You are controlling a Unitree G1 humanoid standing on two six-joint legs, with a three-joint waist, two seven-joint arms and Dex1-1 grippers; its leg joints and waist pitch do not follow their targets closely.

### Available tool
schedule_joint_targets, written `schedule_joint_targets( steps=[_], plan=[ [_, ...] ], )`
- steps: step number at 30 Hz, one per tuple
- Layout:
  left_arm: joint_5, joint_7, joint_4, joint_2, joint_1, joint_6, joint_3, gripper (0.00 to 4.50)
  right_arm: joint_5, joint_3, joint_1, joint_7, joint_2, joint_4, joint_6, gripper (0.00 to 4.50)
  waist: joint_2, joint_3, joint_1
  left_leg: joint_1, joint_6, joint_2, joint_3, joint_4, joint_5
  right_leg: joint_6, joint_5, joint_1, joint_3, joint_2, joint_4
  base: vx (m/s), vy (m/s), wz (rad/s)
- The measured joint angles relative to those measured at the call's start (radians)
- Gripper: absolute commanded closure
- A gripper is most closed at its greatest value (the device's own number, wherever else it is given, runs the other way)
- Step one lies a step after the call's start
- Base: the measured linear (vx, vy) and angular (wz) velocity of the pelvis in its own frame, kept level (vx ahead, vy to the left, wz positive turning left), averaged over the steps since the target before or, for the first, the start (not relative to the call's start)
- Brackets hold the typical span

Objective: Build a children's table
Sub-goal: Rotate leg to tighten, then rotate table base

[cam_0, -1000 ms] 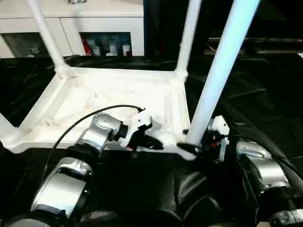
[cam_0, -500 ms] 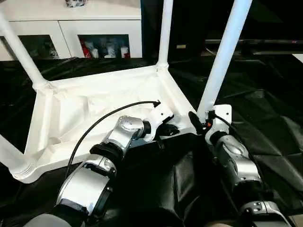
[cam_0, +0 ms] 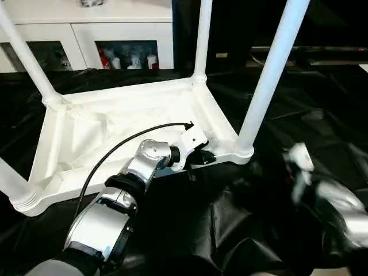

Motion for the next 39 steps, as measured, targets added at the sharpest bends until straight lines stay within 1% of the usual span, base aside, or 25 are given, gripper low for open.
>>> schedule_joint_targets(
  steps=[2, 3, 5, 8, 9, 11, 12, 13, 14, 16, 17, 19, 21, 22, 23, 24, 25, 27, 29, 30, 31, 32, 33, 35, 39],
  plan=[
    [0.000, -0.003, -0.006, 0.005, 0.004, -0.002, 0.000, 4.50, 0.025, -0.030, 0.001, 0.028, -0.027, -0.011, 0.020, 0.85, 0.000, 0.000, -0.002, 0.000, 0.000, 0.000, 0.000, 0.000, 0.000, 0.000, 0.000, 0.000, 0.000, 0.000, 0.000, 0.000, 0.000, 0.00],
    [0.000, -0.005, -0.014, 0.007, 0.010, -0.004, 0.000, 4.50, 0.043, -0.033, 0.008, 0.044, -0.045, -0.036, 0.035, 0.85, 0.000, 0.000, -0.001, 0.000, 0.000, 0.000, 0.000, 0.000, 0.000, 0.001, 0.000, 0.000, 0.000, 0.000, 0.000, 0.000, 0.000, 0.00],
    [-0.017, -0.017, -0.050, 0.011, 0.041, -0.016, 0.015, 4.50, 0.078, -0.033, 0.025, 0.075, -0.065, -0.102, 0.067, 0.85, -0.002, 0.000, -0.001, 0.001, 0.001, 0.001, -0.001, 0.000, 0.000, 0.002, -0.001, 0.000, -0.001, 0.000, 0.000, 0.000, 0.000, 0.00],
    [-0.077, -0.051, -0.109, 0.025, 0.090, -0.018, 0.050, 4.50, 0.085, -0.012, 0.027, 0.087, -0.037, -0.123, 0.075, 0.85, -0.006, 0.002, 0.002, -0.003, 0.004, 0.003, -0.001, -0.001, 0.002, 0.003, -0.002, -0.002, -0.004, 0.001, 0.001, 0.000, 0.000, 0.00],
    [-0.084, -0.058, -0.125, 0.028, 0.101, -0.017, 0.052, 4.14, 0.085, -0.001, 0.026, 0.086, -0.027, -0.123, 0.076, 0.82, -0.006, 0.002, 0.004, -0.004, 0.004, 0.003, -0.001, 0.000, 0.002, 0.003, -0.002, -0.004, -0.004, 0.001, 0.000, 0.000, 0.000, 0.00],
    [-0.130, -0.081, -0.271, 0.056, 0.175, 0.042, 0.072, 4.09, 0.087, 0.023, 0.017, 0.084, 0.029, -0.127, 0.085, 0.82, -0.011, 0.003, 0.002, -0.009, 0.004, 0.003, -0.001, 0.000, 0.002, 0.003, -0.002, -0.010, -0.003, 0.001, 0.004, 0.000, 0.000, 0.00],
    [-0.150, -0.089, -0.332, 0.069, 0.206, 0.071, 0.082, 4.05, 0.090, 0.036, 0.015, 0.084, 0.047, -0.132, 0.092, 0.82, -0.013, 0.003, 0.003, -0.014, 0.004, 0.004, -0.001, 0.002, 0.003, 0.002, -0.002, -0.016, -0.003, 0.001, 0.006, 0.000, 0.000, 0.00],
    [-0.174, -0.097, -0.423, 0.088, 0.250, 0.113, 0.094, 3.94, 0.093, 0.054, 0.010, 0.082, 0.066, -0.137, 0.097, 0.82, -0.014, 0.003, 0.005, -0.019, 0.004, 0.004, -0.001, 0.004, 0.003, 0.002, -0.002, -0.021, -0.003, 0.001, 0.009, 0.000, 0.000, 0.00],
    [-0.189, -0.099, -0.476, 0.100, 0.277, 0.143, 0.103, 3.80, 0.094, 0.064, 0.008, 0.080, 0.075, -0.143, 0.100, 0.82, -0.014, 0.003, 0.008, -0.019, 0.005, 0.004, -0.001, 0.004, 0.003, 0.001, -0.003, -0.022, -0.003, 0.001, 0.011, 0.000, 0.000, 0.00],
    [-0.232, -0.103, -0.650, 0.145, 0.371, 0.221, 0.131, 3.63, 0.094, 0.071, -0.015, 0.050, 0.112, -0.146, 0.097, 0.82, -0.015, 0.003, 0.011, -0.018, 0.004, 0.004, -0.001, 0.005, 0.003, 0.000, -0.004, -0.022, -0.003, 0.001, 0.014, 0.000, 0.000, 0.00],
    [-0.252, -0.102, -0.724, 0.166, 0.414, 0.256, 0.146, 3.63, 0.093, 0.073, -0.028, 0.028, 0.133, -0.144, 0.092, 0.82, -0.015, 0.004, 0.011, -0.018, 0.003, 0.004, -0.001, 0.005, 0.003, 0.000, -0.004, -0.022, -0.003, 0.001, 0.014, 0.000, 0.000, 0.00],
    [-0.299, -0.091, -0.895, 0.224, 0.522, 0.325, 0.199, 3.42, 0.088, 0.067, -0.064, -0.031, 0.201, -0.127, 0.065, 0.82, -0.020, 0.007, 0.003, -0.015, -0.003, 0.004, -0.001, 0.004, 0.001, 0.001, -0.004, -0.022, -0.002, 0.001, 0.016, 0.000, 0.000, 0.00],
    [-0.330, -0.080, -0.997, 0.258, 0.589, 0.378, 0.250, 3.21, 0.079, 0.060, -0.099, -0.082, 0.236, -0.088, 0.040, 0.82, -0.026, 0.011, 0.001, -0.015, -0.004, 0.004, -0.001, 0.003, 0.002, 0.001, -0.004, -0.022, -0.001, 0.001, 0.016, 0.000, 0.000, 0.00],
    [-0.358, -0.078, -1.072, 0.290, 0.644, 0.417, 0.288, 3.19, 0.075, 0.045, -0.128, -0.122, 0.264, -0.055, 0.022, 0.82, -0.031, 0.015, -0.001, -0.015, -0.005, 0.004, -0.001, 0.003, 0.002, 0.001, -0.004, -0.022, -0.001, 0.001, 0.016, 0.000, 0.000, 0.00],
    [-0.366, -0.076, -1.097, 0.303, 0.667, 0.438, 0.308, 3.06, 0.071, 0.035, -0.136, -0.140, 0.267, -0.044, 0.011, 0.82, -0.034, 0.018, 0.002, -0.015, -0.006, 0.004, -0.001, 0.003, 0.002, 0.002, -0.005, -0.021, -0.001, 0.001, 0.015, 0.000, 0.000, 0.00],
    [-0.378, -0.078, -1.125, 0.321, 0.699, 0.462, 0.330, 3.06, 0.062, 0.031, -0.154, -0.167, 0.276, -0.019, 0.002, 0.82, -0.035, 0.019, 0.002, -0.014, -0.006, 0.004, -0.001, 0.002, 0.002, 0.004, -0.006, -0.020, 0.000, 0.001, 0.014, 0.000, 0.000, 0.00],
    [-0.402, -0.099, -1.185, 0.369, 0.772, 0.508, 0.357, 2.92, 0.048, 0.023, -0.191, -0.221, 0.297, 0.032, -0.016, 0.82, -0.038, 0.021, -0.006, -0.014, -0.006, 0.004, 0.002, 0.002, 0.003, 0.005, -0.006, -0.020, 0.003, 0.002, 0.014, 0.000, 0.000, 0.00],
    [-0.428, -0.136, -1.243, 0.431, 0.880, 0.572, 0.399, 2.78, 0.025, 0.009, -0.239, -0.304, 0.310, 0.102, -0.044, 0.82, -0.039, 0.025, -0.010, -0.014, -0.006, 0.003, 0.001, 0.002, 0.003, 0.006, -0.007, -0.021, 0.004, 0.002, 0.012, 0.000, 0.000, 0.00],
    [-0.441, -0.170, -1.283, 0.484, 0.994, 0.635, 0.447, 2.69, 0.005, -0.016, -0.276, -0.377, 0.309, 0.177, -0.079, 0.82, -0.039, 0.028, -0.007, -0.013, -0.006, 0.002, 0.001, -0.001, 0.002, 0.007, -0.008, -0.023, 0.006, 0.002, 0.007, 0.000, 0.000, 0.00],
    [-0.443, -0.186, -1.289, 0.508, 1.037, 0.657, 0.463, 2.59, 0.000, -0.029, -0.288, -0.408, 0.309, 0.201, -0.092, 0.82, -0.039, 0.029, -0.004, -0.013, -0.006, 0.002, 0.001, -0.002, 0.002, 0.007, -0.008, -0.022, 0.006, 0.003, 0.005, 0.000, 0.000, 0.00],
    [-0.450, -0.199, -1.309, 0.541, 1.103, 0.691, 0.489, 2.48, -0.014, -0.034, -0.312, -0.450, 0.316, 0.243, -0.110, 0.82, -0.039, 0.030, -0.005, -0.013, -0.006, 0.001, 0.002, -0.003, 0.002, 0.006, -0.007, -0.021, 0.006, 0.003, 0.004, 0.000, 0.000, 0.00],
    [-0.458, -0.206, -1.324, 0.563, 1.144, 0.717, 0.506, 2.48, -0.025, -0.038, -0.328, -0.479, 0.318, 0.272, -0.123, 0.82, -0.039, 0.031, -0.004, -0.013, -0.006, 0.001, 0.002, -0.003, 0.002, 0.004, -0.006, -0.020, 0.006, 0.003, 0.004, 0.000, 0.000, 0.00],
    [-0.467, -0.214, -1.340, 0.582, 1.176, 0.738, 0.519, 2.34, -0.033, -0.043, -0.343, -0.506, 0.322, 0.297, -0.133, 0.82, -0.039, 0.031, -0.003, -0.013, -0.006, 0.001, 0.002, -0.004, 0.002, 0.002, -0.005, -0.020, 0.006, 0.003, 0.003, 0.000, 0.000, 0.00],
    [-0.483, -0.250, -1.397, 0.626, 1.266, 0.784, 0.549, 2.24, -0.052, -0.045, -0.387, -0.562, 0.339, 0.364, -0.171, 0.82, -0.040, 0.032, -0.004, -0.012, -0.006, 0.001, 0.002, -0.007, 0.002, 0.002, -0.005, -0.020, 0.007, 0.003, 0.001, 0.000, 0.000, 0.00],
    [-0.505, -0.300, -1.423, 0.695, 1.400, 0.845, 0.686, 1.86, -0.059, -0.068, -0.446, -0.605, 0.353, 0.456, -0.219, 0.82, -0.045, 0.035, -0.005, -0.012, -0.007, 0.001, 0.002, -0.012, 0.003, 0.002, -0.005, -0.018, 0.007, 0.004, 0.002, 0.000, 0.000, 0.00]
  ],
)
